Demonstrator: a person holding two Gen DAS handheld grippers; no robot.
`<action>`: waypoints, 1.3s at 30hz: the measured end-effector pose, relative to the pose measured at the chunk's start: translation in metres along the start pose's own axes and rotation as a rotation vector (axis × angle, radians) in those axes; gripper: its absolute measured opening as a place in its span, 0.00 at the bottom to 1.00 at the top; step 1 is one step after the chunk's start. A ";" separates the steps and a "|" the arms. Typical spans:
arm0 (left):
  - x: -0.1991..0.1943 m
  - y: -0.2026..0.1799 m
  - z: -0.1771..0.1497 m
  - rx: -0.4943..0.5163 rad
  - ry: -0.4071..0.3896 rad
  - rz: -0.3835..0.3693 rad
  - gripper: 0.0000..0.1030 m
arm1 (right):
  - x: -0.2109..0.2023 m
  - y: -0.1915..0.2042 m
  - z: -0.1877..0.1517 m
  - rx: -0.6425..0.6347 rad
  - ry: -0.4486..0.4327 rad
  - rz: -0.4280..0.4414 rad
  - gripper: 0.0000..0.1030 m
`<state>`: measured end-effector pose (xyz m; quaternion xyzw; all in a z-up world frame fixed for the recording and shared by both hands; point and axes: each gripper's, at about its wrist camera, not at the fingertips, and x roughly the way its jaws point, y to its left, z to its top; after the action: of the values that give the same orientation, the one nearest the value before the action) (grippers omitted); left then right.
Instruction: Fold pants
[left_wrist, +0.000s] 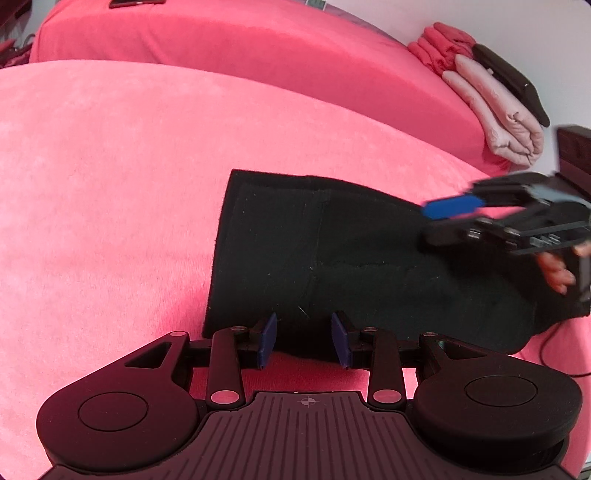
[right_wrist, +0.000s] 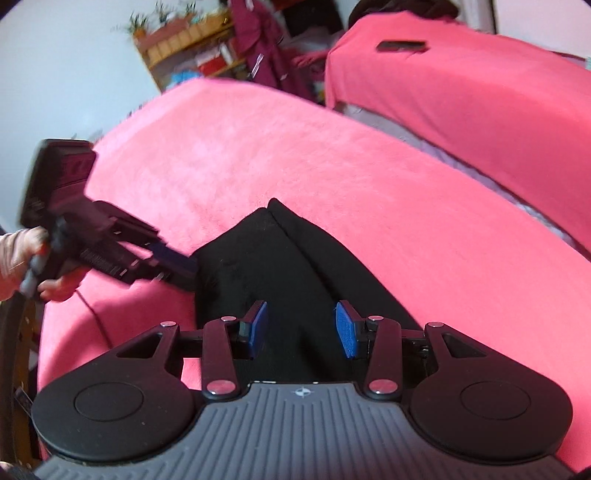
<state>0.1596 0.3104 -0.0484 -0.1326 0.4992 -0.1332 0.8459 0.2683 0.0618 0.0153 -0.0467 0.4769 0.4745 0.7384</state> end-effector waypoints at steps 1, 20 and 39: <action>0.000 0.001 0.000 -0.001 -0.009 -0.003 0.97 | 0.008 -0.003 0.003 0.008 0.012 -0.003 0.45; 0.001 -0.005 0.010 0.004 -0.051 0.015 1.00 | 0.059 -0.009 0.031 0.086 0.013 -0.053 0.18; 0.069 -0.086 0.043 0.160 0.032 0.048 1.00 | -0.101 0.022 -0.123 0.288 -0.291 -0.352 0.36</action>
<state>0.2212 0.2094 -0.0533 -0.0503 0.5035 -0.1543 0.8486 0.1609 -0.0571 0.0327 0.0452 0.4130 0.2679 0.8693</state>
